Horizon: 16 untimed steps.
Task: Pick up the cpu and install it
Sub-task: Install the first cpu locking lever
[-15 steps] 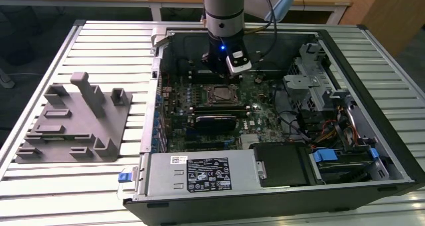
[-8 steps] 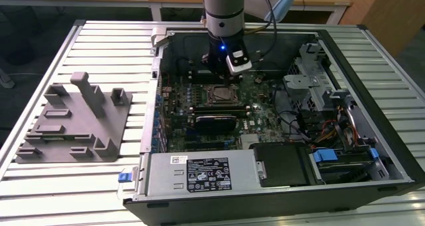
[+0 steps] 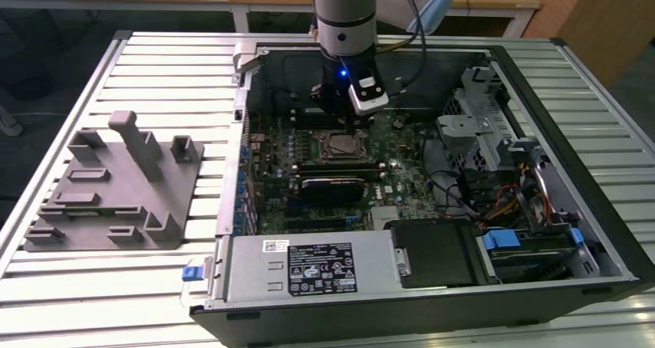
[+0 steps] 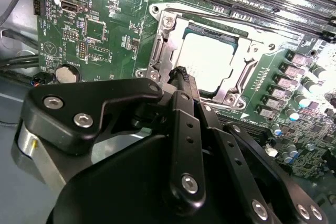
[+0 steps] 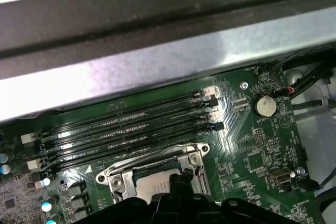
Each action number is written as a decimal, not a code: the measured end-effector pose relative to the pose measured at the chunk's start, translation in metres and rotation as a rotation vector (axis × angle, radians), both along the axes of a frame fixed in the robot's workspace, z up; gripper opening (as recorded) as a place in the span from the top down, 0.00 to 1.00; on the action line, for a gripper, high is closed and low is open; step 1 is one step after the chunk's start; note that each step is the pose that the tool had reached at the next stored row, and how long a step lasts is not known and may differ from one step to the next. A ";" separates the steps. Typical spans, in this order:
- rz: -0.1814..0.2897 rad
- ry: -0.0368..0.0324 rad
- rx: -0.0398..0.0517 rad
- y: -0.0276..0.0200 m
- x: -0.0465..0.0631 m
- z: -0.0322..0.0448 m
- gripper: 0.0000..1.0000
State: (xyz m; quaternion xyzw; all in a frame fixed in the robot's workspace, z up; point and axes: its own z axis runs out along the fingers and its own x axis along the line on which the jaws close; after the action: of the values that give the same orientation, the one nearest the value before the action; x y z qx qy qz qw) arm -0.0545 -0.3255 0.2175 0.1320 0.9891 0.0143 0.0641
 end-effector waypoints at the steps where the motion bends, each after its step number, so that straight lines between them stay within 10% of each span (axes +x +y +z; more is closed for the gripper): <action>1: 0.000 0.0001 0.0000 0.0000 0.000 0.0000 0.89; 10: 0.000 0.0124 -0.0183 -0.0021 0.000 -0.0004 0.89; 16: 0.003 0.0665 -0.0378 -0.0072 0.000 -0.0022 0.89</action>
State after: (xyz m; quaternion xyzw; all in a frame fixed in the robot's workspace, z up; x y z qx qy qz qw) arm -0.0545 -0.3327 0.2153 0.1296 0.9910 -0.0087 0.0336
